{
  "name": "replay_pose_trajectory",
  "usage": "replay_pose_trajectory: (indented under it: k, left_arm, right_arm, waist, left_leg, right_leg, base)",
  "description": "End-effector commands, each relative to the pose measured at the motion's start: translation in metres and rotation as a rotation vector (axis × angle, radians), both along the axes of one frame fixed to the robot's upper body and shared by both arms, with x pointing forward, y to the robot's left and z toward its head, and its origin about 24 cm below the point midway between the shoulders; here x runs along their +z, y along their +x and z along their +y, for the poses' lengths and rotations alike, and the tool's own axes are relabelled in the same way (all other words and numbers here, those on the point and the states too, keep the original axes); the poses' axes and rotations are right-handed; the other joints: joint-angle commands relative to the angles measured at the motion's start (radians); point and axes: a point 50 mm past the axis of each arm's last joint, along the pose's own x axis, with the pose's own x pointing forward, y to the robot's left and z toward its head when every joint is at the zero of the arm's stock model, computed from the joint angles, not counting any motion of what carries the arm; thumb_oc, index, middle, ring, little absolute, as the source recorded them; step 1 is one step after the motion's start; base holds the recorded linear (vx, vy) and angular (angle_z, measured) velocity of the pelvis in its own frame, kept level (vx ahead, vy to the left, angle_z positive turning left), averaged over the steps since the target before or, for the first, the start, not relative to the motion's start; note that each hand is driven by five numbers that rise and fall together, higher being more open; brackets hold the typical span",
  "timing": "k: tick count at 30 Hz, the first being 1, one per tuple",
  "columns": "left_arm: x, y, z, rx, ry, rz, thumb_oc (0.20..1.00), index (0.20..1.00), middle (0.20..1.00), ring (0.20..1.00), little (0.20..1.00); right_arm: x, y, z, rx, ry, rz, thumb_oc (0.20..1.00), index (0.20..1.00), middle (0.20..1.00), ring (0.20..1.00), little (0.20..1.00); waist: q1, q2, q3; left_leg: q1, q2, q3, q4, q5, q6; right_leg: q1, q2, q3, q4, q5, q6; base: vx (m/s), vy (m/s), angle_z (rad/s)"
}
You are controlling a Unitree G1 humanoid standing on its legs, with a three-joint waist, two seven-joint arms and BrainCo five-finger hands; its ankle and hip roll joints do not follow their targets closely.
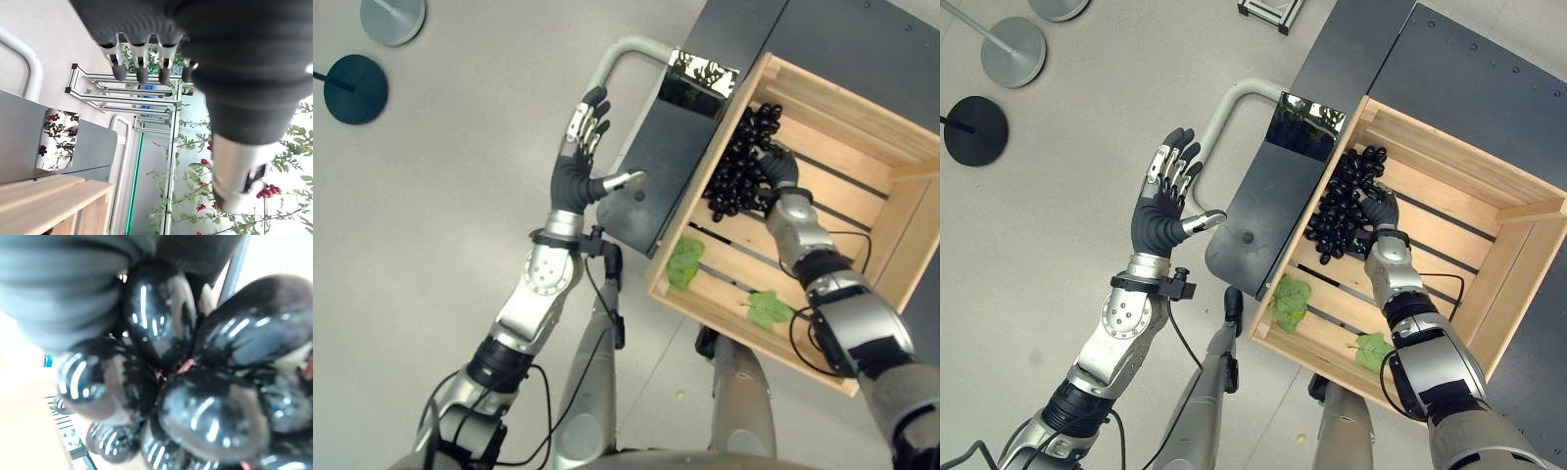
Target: Pick up the fruits from the basket on one side to the basket on the other side
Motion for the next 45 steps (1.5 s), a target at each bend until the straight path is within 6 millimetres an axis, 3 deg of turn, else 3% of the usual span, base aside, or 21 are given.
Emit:
replay_pose_trajectory:
  k: [1,8,17,24,33,41,42,43,44,45]
  left_arm:
    - [0.022,-0.017,-0.006,-0.045,-0.039,-0.145,1.000,1.000,1.000,1.000,1.000]
    - [0.023,-0.019,0.004,0.011,-0.021,-0.169,1.000,1.000,1.000,1.000,1.000]
    - [0.020,-0.020,0.013,0.041,-0.017,-0.165,1.000,1.000,1.000,1.000,1.000]
    - [0.018,-0.020,0.016,0.047,-0.007,-0.154,1.000,1.000,1.000,1.000,1.000]
    - [0.018,-0.020,0.022,0.062,-0.006,-0.150,1.000,1.000,1.000,1.000,1.000]
    - [0.019,-0.021,0.024,0.068,-0.004,-0.160,1.000,1.000,1.000,1.000,1.000]
    - [0.020,-0.021,0.024,0.069,-0.001,-0.165,1.000,1.000,1.000,1.000,1.000]
    - [0.020,-0.022,0.024,0.071,-0.002,-0.167,1.000,1.000,1.000,1.000,1.000]
    - [0.021,-0.022,0.026,0.090,-0.001,-0.172,1.000,1.000,1.000,1.000,1.000]
    - [0.021,-0.022,0.026,0.091,0.000,-0.172,1.000,1.000,1.000,1.000,1.000]
  right_arm:
    - [-0.044,-0.002,0.060,0.175,0.035,0.153,0.200,0.200,0.200,0.200,0.200]
    - [-0.043,-0.016,0.053,0.161,0.075,0.048,0.200,0.200,0.200,0.200,0.200]
    - [-0.087,-0.055,-0.019,-0.047,0.057,0.136,0.200,0.200,0.200,0.200,0.200]
    - [-0.114,-0.079,-0.046,-0.114,0.050,0.223,0.200,0.200,0.200,0.200,0.200]
    - [-0.126,-0.093,-0.064,-0.196,0.066,0.261,0.200,0.200,0.200,0.200,0.200]
    - [-0.124,-0.096,-0.072,-0.237,0.023,0.263,0.200,0.200,0.200,0.200,0.200]
    - [-0.122,-0.094,-0.071,-0.228,-0.022,0.268,0.420,0.420,0.420,0.420,0.420]
    - [-0.118,-0.092,-0.071,-0.225,-0.083,0.269,1.000,1.000,1.000,1.000,1.000]
    - [-0.106,-0.087,-0.065,-0.225,-0.197,0.228,1.000,1.000,1.000,1.000,1.000]
    - [-0.106,-0.088,-0.064,-0.226,-0.199,0.229,1.000,1.000,1.000,1.000,1.000]
  waist:
    - [0.023,-0.001,0.035]
    - [-0.009,-0.035,0.035]
    - [-0.050,-0.062,0.035]
    - [-0.076,-0.076,0.035]
    - [-0.090,-0.087,0.035]
    - [-0.095,-0.099,0.035]
    - [-0.094,-0.100,0.035]
    - [-0.094,-0.101,0.035]
    - [-0.095,-0.102,0.035]
    - [-0.096,-0.102,0.035]
  left_leg:
    - [0.053,-0.006,0.000,-0.010,-0.090,-0.031]
    - [0.058,0.002,0.010,-0.005,-0.095,-0.033]
    - [0.057,0.008,0.020,0.008,-0.104,-0.031]
    - [0.073,0.020,0.038,0.010,-0.107,-0.033]
    - [0.097,0.030,0.051,0.001,-0.107,-0.038]
    - [0.104,0.034,0.051,-0.002,-0.108,-0.039]
    - [0.102,0.034,0.051,-0.001,-0.108,-0.039]
    - [0.101,0.034,0.051,-0.001,-0.109,-0.039]
    - [0.100,0.035,0.051,-0.001,-0.108,-0.038]
    - [0.100,0.035,0.051,-0.001,-0.108,-0.038]
  right_leg:
    - [0.036,-0.054,0.006,-0.057,0.008,0.119]
    - [0.033,-0.048,0.017,-0.059,0.010,0.119]
    - [0.024,-0.044,0.032,-0.054,0.008,0.119]
    - [0.022,-0.033,0.047,-0.060,0.011,0.119]
    - [0.037,-0.021,0.052,-0.068,0.007,0.117]
    - [0.040,-0.014,0.053,-0.070,0.008,0.116]
    - [0.039,-0.014,0.052,-0.070,0.008,0.116]
    - [0.040,-0.014,0.053,-0.071,0.009,0.116]
    - [0.040,-0.013,0.050,-0.072,0.009,0.116]
    - [0.040,-0.014,0.050,-0.072,0.009,0.116]
  base:
    - [0.00,0.000,0.00]
    - [0.00,-0.015,0.00]
    - [0.00,-0.002,-0.01]
    - [0.00,-0.006,-0.03]
    - [0.00,-0.022,-0.05]
    - [0.00,-0.019,-0.03]
    - [0.00,0.000,0.00]
    - [0.01,-0.032,-0.01]
    - [0.00,0.000,0.00]
    - [0.01,-0.032,-0.01]
